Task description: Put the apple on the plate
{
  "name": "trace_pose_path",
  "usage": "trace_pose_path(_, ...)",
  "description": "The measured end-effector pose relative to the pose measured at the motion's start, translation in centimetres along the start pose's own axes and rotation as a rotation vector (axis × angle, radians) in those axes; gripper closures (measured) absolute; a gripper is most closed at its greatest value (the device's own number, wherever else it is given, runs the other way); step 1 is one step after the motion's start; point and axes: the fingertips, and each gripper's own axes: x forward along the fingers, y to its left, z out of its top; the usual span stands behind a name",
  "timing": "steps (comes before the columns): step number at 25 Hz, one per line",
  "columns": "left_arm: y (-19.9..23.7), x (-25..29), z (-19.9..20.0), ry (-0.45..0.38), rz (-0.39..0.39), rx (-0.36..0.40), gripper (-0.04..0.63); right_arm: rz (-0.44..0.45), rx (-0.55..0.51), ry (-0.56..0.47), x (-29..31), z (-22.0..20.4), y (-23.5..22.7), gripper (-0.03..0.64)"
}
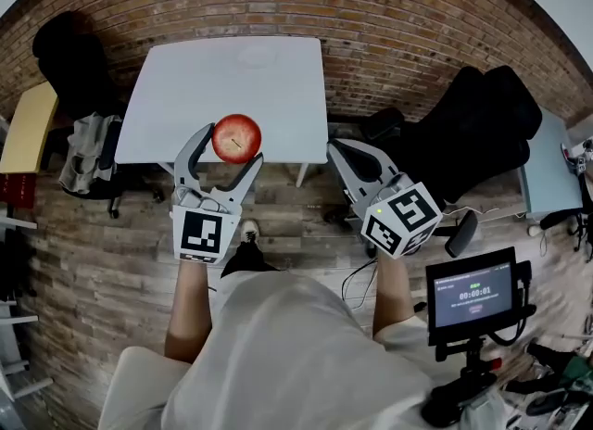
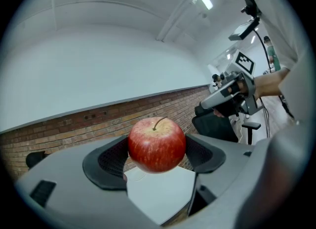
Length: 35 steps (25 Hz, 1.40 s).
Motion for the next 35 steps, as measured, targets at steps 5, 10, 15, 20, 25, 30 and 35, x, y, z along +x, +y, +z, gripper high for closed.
trace_pose_path(5, 1.1, 2.1, -0.8, -0.008, -0.017, -0.005, 0.225, -0.011, -0.001, 0.004, 1.5, -0.6, -1.3, 0.614)
trace_pose_path(10, 2.5, 4.0, -2.0, -0.016, -0.026, -0.009, 0.225, -0.009, -0.026, 0.018, 3.6, -0.6, -2.2, 0.614)
trace_pose_path(15, 5.1, 6.8, -2.4, -0.027, -0.045, -0.012, 0.225, -0.023, -0.042, 0.015, 7.1, 0.6, -3.7, 0.614)
trace_pose_path(20, 9.2, 10.5, -3.4, -0.034, -0.058, -0.031, 0.225, -0.031, -0.059, 0.010, 12.2, 2.0, -6.3, 0.614)
trace_pose_path(25, 12.2, 12.6, -5.1, -0.022, -0.075, -0.051, 0.225, -0.049, -0.043, 0.030, 16.1, 1.9, -7.3, 0.614)
trace_pose_path(30, 14.5, 14.9, -6.7, -0.021, -0.104, -0.065, 0.225, -0.054, -0.039, 0.032, 19.2, 2.1, -7.8, 0.614)
trace_pose_path(35, 16.0, 16.9, -8.1, -0.026, -0.140, -0.076, 0.225, -0.082, -0.043, 0.049, 21.8, 2.0, -8.7, 0.614)
